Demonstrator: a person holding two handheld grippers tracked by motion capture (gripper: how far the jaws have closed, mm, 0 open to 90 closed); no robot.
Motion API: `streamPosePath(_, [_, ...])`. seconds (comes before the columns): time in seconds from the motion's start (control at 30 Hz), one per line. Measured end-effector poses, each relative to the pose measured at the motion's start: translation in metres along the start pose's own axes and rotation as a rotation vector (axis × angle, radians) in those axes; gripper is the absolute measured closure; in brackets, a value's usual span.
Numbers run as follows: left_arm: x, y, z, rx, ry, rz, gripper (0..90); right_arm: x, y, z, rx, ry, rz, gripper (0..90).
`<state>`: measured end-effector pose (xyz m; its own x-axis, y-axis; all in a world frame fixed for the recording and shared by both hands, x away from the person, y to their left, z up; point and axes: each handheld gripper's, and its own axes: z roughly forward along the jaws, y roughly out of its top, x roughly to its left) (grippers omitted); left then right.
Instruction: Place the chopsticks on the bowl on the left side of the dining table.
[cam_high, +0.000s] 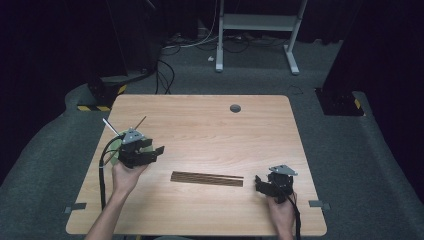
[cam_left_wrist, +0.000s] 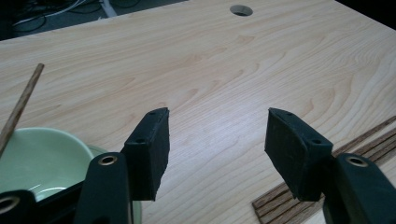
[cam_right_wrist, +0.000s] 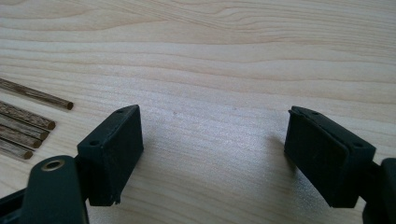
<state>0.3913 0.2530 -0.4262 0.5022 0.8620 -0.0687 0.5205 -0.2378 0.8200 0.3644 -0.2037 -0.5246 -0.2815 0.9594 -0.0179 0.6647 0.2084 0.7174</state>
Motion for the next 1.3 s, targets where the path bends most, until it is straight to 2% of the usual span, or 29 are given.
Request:
streamPosePath(0.33, [-0.009,0.002,0.006,-0.003,-0.022,0.010,40.3,0.000,0.000,0.000,-0.001,0.000,-0.003,18.9])
streamPosePath(1.3, [-0.028,0.000,0.024,0.002,-0.080,0.003,40.1,0.000,0.000,0.000,-0.001,0.000,-0.003,18.9])
